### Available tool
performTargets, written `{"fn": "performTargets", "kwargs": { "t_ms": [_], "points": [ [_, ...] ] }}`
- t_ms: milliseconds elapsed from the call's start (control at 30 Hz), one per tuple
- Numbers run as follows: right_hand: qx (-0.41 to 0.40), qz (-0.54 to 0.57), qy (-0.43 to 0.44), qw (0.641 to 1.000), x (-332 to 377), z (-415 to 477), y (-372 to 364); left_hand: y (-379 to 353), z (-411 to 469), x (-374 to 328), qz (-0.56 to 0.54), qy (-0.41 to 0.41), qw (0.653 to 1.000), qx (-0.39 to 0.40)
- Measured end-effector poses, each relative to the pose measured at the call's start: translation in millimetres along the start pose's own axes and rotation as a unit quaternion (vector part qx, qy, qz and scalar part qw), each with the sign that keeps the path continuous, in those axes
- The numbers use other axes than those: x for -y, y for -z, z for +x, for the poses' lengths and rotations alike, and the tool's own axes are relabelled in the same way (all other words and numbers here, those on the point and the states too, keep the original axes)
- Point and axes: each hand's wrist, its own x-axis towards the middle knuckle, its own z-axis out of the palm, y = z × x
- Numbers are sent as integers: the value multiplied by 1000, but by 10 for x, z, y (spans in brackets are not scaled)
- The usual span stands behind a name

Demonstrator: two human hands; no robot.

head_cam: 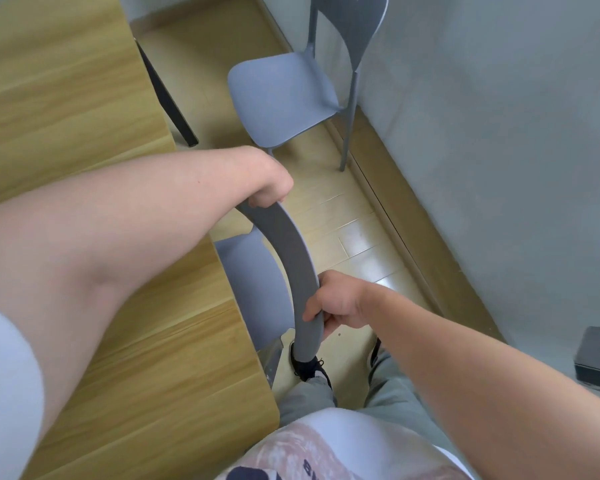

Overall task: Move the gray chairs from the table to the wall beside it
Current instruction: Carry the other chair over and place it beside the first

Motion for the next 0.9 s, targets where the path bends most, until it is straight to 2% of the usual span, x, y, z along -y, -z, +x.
{"fn": "performTargets", "kwargs": {
  "t_ms": [33, 100, 267, 467, 900],
  "points": [
    [-2, -4, 1, 1000, -4, -43, 17, 40, -90, -37, -19, 21, 999, -17],
    [-8, -7, 3, 1000, -29, -123, 59, 126, -220, -131, 33, 2, 999, -25],
    [-20, -12, 14, 1000, -36, -259, 241, 344, -246, -164, 65, -7, 997, -39],
    [-36, -7, 19, 999, -50, -353, 595, 691, -181, -281, 58, 13, 997, -50],
    [-35, -31, 22, 999, 4, -531, 1983, 1825, 311, -577, 41, 18, 996, -76]
  ]
}}
